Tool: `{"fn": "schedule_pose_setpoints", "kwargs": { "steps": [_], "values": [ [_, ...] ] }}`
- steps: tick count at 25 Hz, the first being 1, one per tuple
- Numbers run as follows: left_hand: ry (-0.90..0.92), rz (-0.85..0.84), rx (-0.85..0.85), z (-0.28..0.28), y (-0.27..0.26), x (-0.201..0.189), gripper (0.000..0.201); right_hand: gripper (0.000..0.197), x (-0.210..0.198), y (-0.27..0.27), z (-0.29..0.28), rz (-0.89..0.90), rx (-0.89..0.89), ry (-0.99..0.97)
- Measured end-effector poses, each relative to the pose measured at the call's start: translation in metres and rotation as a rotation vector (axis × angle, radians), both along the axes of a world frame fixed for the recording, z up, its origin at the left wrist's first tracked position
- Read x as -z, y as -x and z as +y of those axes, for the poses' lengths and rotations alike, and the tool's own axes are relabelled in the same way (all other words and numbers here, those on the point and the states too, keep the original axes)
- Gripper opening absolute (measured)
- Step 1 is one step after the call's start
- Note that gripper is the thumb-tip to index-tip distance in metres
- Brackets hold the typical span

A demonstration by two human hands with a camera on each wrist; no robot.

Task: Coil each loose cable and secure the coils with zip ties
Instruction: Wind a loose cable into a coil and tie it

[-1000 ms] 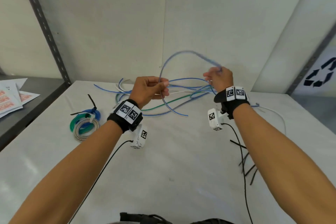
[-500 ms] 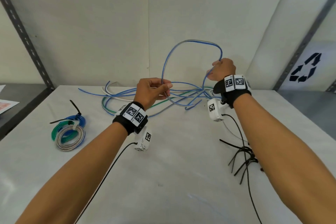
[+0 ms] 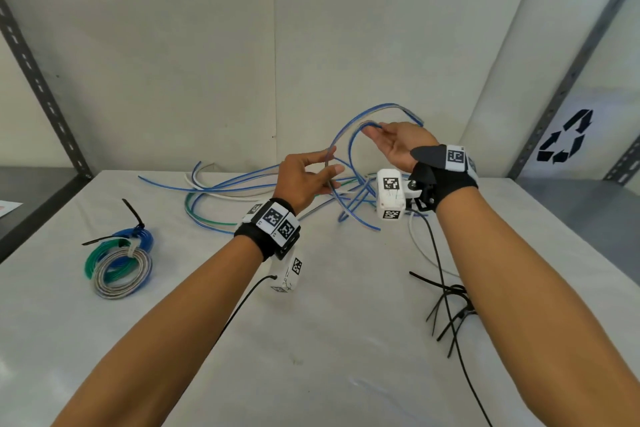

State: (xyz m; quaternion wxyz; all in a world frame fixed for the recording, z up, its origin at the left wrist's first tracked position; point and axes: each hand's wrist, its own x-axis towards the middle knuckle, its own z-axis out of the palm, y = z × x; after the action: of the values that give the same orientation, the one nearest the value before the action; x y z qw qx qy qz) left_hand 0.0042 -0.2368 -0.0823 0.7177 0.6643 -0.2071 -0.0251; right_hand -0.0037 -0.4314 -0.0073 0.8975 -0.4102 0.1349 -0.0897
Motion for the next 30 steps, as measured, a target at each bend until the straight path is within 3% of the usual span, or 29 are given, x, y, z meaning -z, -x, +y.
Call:
{"fn": "schedule_pose_setpoints", "kwargs": {
  "steps": [4, 5, 7, 9, 11, 14, 16, 17, 19, 20, 22, 26, 30],
  "values": [
    [0.002, -0.007, 0.034, -0.025, -0.003, -0.005, 0.020, 0.015, 0.005, 0.008, 0.009, -0.027, -0.013, 0.060],
    [-0.002, -0.010, 0.022, -0.028, -0.005, -0.006, 0.015, 0.019, 0.012, 0.009, 0.007, 0.012, 0.005, 0.182],
    [0.023, -0.003, -0.013, -0.026, -0.010, -0.009, 0.008, 0.038, 0.041, 0.009, 0.000, 0.219, -0.002, 0.668],
    [0.070, 0.006, -0.029, -0.019, -0.015, -0.014, 0.004, 0.047, 0.083, 0.007, -0.005, 0.411, -0.107, 1.036],
    [0.100, 0.000, -0.032, -0.010, -0.018, -0.022, 0.004, 0.044, 0.116, -0.003, -0.010, 0.459, -0.137, 1.122],
    [0.116, -0.034, -0.051, 0.008, -0.017, -0.032, 0.011, 0.032, 0.127, -0.019, -0.019, 0.453, -0.015, 1.015],
    [0.173, -0.043, -0.094, 0.024, -0.019, -0.040, 0.014, 0.057, 0.121, -0.028, -0.027, 0.504, -0.078, 1.097],
    [0.215, -0.043, -0.126, 0.033, -0.022, -0.045, 0.014, 0.059, 0.119, -0.029, -0.031, 0.557, -0.070, 1.185],
    [0.298, -0.022, -0.173, 0.050, -0.030, -0.055, 0.013, 0.050, 0.123, -0.023, -0.028, 0.567, 0.008, 1.640],
    [0.330, -0.010, -0.179, 0.055, -0.032, -0.059, 0.013, 0.048, 0.120, -0.024, -0.031, 0.541, -0.013, 1.693],
    [0.359, 0.015, -0.179, 0.058, -0.034, -0.059, 0.014, 0.041, 0.109, -0.027, -0.029, 0.547, -0.036, 1.472],
    [0.376, 0.096, -0.179, 0.049, -0.026, -0.045, 0.013, 0.032, 0.102, -0.031, 0.001, 0.376, 0.169, 1.154],
    [0.366, 0.128, -0.151, 0.045, -0.020, -0.034, 0.012, 0.033, 0.078, -0.013, 0.024, 0.329, -0.092, 0.557]
  ]
}}
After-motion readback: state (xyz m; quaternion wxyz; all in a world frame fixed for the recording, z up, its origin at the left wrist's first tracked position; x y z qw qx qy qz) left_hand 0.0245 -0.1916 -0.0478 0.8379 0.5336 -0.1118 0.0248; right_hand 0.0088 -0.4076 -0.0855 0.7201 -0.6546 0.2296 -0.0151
